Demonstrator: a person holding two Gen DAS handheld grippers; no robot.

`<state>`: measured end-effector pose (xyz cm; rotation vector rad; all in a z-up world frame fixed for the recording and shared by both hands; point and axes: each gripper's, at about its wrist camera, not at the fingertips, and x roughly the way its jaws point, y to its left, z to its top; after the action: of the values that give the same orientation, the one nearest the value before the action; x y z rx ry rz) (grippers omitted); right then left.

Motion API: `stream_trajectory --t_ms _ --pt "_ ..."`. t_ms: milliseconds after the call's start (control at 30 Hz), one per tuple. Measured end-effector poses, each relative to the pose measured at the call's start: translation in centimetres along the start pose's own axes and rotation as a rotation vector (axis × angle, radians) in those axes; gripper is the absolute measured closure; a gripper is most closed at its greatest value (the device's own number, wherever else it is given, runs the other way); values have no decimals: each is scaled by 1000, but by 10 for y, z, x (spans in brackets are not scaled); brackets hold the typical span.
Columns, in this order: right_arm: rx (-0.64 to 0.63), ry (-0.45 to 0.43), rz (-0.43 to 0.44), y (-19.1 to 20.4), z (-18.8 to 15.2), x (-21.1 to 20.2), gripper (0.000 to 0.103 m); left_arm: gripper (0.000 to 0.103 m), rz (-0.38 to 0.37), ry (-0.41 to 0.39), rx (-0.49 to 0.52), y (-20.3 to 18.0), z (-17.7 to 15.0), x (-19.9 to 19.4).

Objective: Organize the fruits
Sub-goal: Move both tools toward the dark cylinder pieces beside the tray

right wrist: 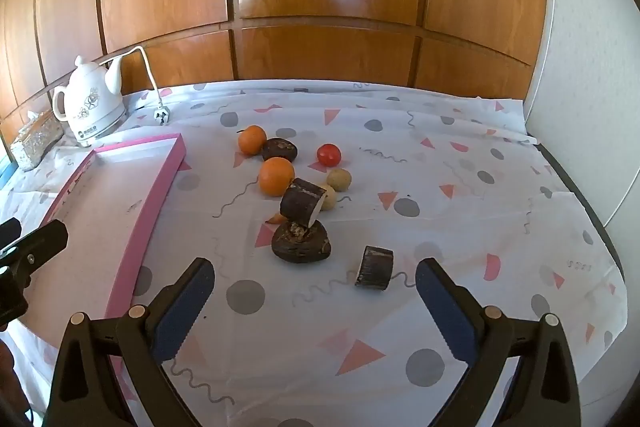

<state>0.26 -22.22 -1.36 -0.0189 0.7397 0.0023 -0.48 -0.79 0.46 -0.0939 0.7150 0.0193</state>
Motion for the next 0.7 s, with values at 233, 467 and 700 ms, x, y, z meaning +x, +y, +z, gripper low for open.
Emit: stream_trajectory --t_ms 233,467,700 --pt "-18 -14 -5 -2 1 -7 1 0 -27 -9 13 -3 -1 -4" --pt "-14 -6 5 -6 2 -8 1 0 -43 -1 28 -7 -3 -4" --pt "-10 5 -2 -14 1 -7 2 0 -49 9 43 -12 -4 -1"
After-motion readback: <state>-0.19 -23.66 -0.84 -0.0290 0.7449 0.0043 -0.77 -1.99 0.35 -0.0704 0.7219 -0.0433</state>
